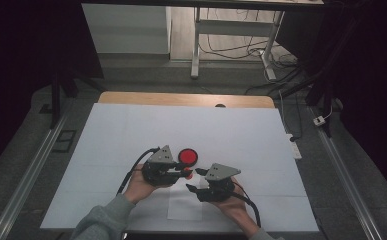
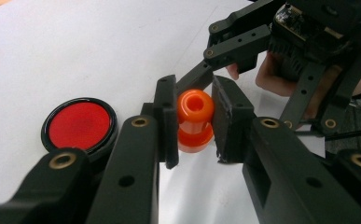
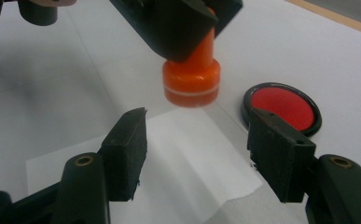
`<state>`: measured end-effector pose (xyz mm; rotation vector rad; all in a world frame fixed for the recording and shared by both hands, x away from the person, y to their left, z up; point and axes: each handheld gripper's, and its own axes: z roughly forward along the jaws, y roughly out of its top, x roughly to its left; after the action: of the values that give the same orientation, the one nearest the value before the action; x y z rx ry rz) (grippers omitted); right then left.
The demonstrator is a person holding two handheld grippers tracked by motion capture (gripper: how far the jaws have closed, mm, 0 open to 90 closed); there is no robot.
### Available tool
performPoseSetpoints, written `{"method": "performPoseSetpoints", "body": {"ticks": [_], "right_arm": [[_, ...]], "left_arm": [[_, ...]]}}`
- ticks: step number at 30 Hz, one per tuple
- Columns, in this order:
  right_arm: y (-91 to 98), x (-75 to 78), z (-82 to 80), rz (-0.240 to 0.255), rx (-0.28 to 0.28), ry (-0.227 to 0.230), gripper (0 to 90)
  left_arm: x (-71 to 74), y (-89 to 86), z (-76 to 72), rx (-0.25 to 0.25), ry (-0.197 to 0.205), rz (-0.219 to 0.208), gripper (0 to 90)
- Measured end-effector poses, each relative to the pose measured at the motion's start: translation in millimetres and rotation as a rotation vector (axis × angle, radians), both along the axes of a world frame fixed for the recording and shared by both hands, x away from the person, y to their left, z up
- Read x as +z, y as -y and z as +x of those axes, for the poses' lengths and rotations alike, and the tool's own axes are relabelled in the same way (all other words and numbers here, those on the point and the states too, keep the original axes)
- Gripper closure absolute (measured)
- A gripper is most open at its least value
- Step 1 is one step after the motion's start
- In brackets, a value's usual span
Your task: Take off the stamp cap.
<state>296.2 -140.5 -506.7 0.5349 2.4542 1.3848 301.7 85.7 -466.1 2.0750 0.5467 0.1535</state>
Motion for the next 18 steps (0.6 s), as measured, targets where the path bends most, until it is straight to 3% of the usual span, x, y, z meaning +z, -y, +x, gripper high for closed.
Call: {"method": "performPoseSetpoints", "body": {"ticks": [18], "right_arm": [[-11.5, 0.4, 1.1, -0.017, -0.014, 0.005, 46.1]], "left_arm": [[-0.3, 1.4, -0.5, -0.002, 0.001, 0.001, 72.2]]}}
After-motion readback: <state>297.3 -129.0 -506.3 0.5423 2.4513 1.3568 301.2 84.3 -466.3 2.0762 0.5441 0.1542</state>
